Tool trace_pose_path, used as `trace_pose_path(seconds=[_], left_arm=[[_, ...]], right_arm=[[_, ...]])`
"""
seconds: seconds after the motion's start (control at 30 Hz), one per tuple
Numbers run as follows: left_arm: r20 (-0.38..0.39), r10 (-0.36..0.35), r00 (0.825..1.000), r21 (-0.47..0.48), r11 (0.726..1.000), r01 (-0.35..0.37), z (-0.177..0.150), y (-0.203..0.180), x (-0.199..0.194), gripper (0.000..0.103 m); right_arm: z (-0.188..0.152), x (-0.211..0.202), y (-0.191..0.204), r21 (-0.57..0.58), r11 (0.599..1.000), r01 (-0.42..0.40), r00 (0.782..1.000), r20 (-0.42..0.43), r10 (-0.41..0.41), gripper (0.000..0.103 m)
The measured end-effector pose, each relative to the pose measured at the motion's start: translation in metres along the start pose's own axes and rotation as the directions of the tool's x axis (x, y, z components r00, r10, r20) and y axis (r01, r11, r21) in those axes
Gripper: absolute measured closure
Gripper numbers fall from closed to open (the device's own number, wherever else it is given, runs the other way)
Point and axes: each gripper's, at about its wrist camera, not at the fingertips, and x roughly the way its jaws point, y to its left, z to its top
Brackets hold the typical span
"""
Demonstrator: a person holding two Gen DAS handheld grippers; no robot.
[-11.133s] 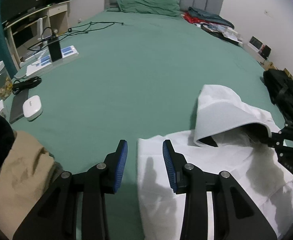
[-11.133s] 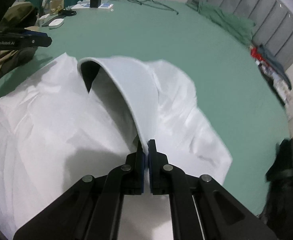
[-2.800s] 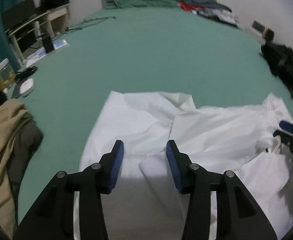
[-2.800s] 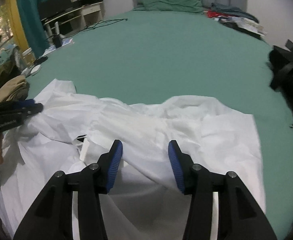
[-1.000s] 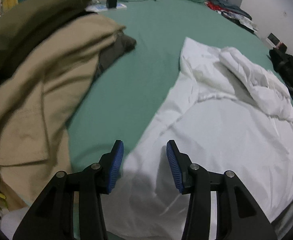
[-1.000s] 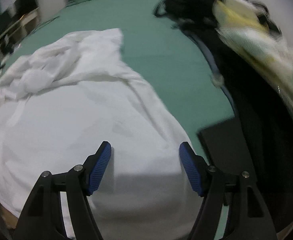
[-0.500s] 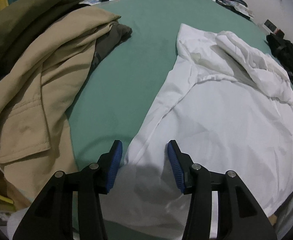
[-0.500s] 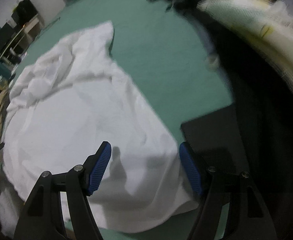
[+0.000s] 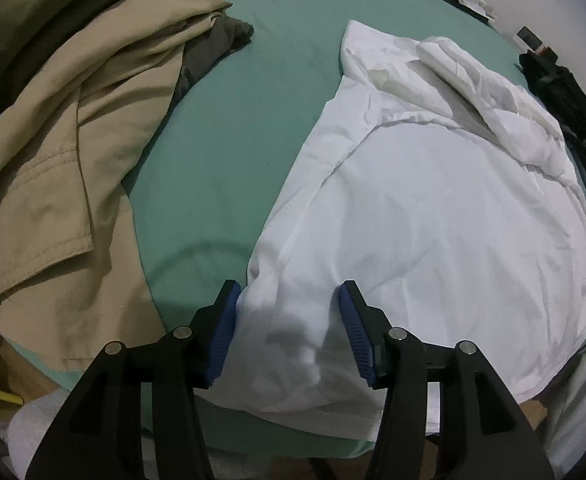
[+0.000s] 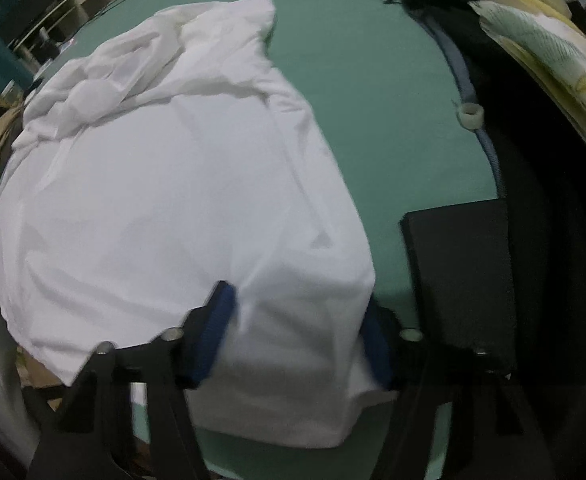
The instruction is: Fold large clothes
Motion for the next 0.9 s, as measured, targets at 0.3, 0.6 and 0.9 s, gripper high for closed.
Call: trace_pose_path(seconds=[0.3, 0.6, 0.9], left_arm=[[-0.012, 0.041, 0.999, 0.095, 0.995, -0.039, -0.009, -0.025, 0.001, 0.086], [0.081, -0.022, 0.997, 0.082, 0.997, 0.015, -0.017, -0.026, -0.034, 0.1], [0.255, -0.096, 0.962, 0.01, 0.995, 0.097, 0.019, -0.015, -0.092, 0.1]], right_arm=[[-0.016, -0.012, 0.02, 0.003, 0.996, -0.091, 0.995, 0.045, 0.091, 0.099], [-0.013, -0.054, 0.039, 0.006, 0.992, -0.124, 0.967, 0.225, 0.119, 0.099], [0.012, -0.091, 0.022, 0.052, 0.987, -0.149, 0.92, 0.373, 0.12, 0.099]])
